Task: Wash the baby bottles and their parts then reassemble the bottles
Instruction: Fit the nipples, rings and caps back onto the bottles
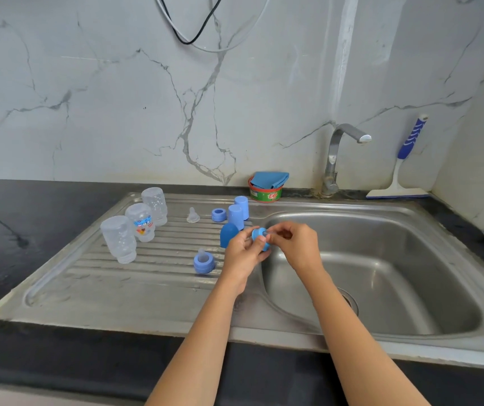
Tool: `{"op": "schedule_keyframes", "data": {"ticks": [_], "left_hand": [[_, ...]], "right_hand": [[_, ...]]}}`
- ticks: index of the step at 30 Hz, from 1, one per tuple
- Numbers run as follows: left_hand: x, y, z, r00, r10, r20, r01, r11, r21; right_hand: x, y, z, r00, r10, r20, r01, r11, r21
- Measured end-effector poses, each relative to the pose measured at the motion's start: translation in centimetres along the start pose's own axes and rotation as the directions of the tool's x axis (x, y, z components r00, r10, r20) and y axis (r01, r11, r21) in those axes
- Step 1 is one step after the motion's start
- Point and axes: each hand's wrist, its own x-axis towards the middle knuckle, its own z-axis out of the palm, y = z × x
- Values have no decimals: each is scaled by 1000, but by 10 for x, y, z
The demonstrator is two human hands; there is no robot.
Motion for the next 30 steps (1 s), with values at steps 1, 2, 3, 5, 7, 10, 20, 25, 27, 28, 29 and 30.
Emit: {"op": "schedule_keyframes", "data": {"ticks": [1,2,3,5,7,10,20,25,27,28,29,30], "left_hand": [[1,0,1,1000,-2,2,2,1000,-6],[2,1,1,1000,-8,4,8,1000,-22],[3,1,1,1000,-15,8,15,999,-38],[4,2,0,999,-29,24,31,998,-58],[4,3,-1,998,-45,39,48,997,-67],[4,5,-2,996,-59,61,64,994,-84],[-2,14,2,994,-82,66,92,981,-171],[-4,16,3,996,-78,41,84,981,-177],[-4,16,3,996,-77,34,82,981,-179],[-4,16,3,997,-76,29,80,981,-179],[-4,16,3,997,-74,23,77,981,-178],[-4,16,4,997,-73,19,75,981,-179]], "right_hand": [[0,-1,1,1000,-19,-14,19,1000,-20],[0,-2,0,999,-39,-24,38,998,-45],[1,-2,0,998,-57,-28,54,996,-69],[2,-3,-1,997,-74,-23,71,992,-104],[4,-2,-3,998,-64,-15,62,994,-90],[5,-2,-6,1000,-27,-15,27,1000,-15],[1,-11,-10,998,41,-44,-32,983,179],[0,-14,-10,996,59,-62,-44,974,224],[-1,-15,-9,996,64,-59,-48,971,234],[-1,-16,-9,996,64,-60,-48,970,238],[-1,-16,-8,996,64,-64,-46,970,240],[-1,-17,-8,995,64,-70,-45,970,240]]}}
